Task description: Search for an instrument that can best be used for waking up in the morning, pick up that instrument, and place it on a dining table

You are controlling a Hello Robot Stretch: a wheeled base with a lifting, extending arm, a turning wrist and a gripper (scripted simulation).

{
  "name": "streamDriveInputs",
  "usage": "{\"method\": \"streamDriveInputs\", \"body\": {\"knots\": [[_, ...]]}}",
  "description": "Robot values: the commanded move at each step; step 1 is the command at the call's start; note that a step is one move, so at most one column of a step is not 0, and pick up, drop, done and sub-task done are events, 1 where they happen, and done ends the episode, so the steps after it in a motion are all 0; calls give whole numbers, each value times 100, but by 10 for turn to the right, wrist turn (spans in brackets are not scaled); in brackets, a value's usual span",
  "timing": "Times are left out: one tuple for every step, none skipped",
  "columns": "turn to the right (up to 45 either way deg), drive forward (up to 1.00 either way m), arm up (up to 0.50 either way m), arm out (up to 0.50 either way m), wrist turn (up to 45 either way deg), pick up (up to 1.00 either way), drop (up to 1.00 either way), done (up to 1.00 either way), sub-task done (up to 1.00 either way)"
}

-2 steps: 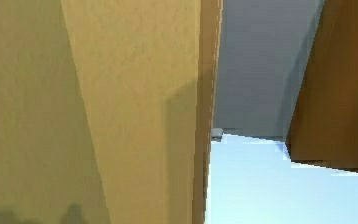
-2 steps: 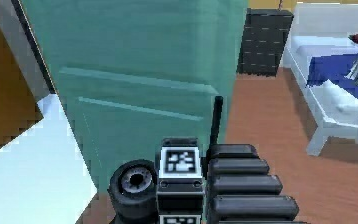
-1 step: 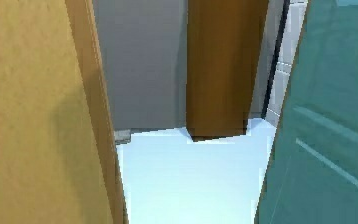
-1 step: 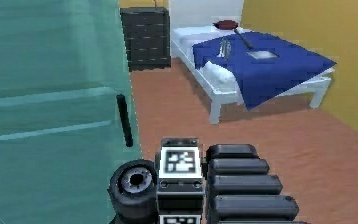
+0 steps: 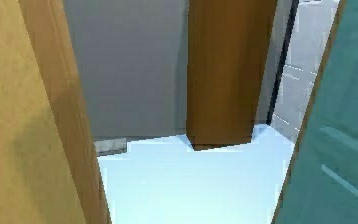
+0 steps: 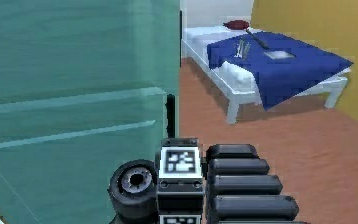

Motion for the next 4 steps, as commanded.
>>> {"method": "streamDriveInputs", "body": {"knots": [[0,75,0,0,0,0,0,0,0],[450,0,0,0,0,0,0,0,0],[60,0,0,0,0,0,0,0,0],[30,0,0,0,0,0,0,0,0]]}}
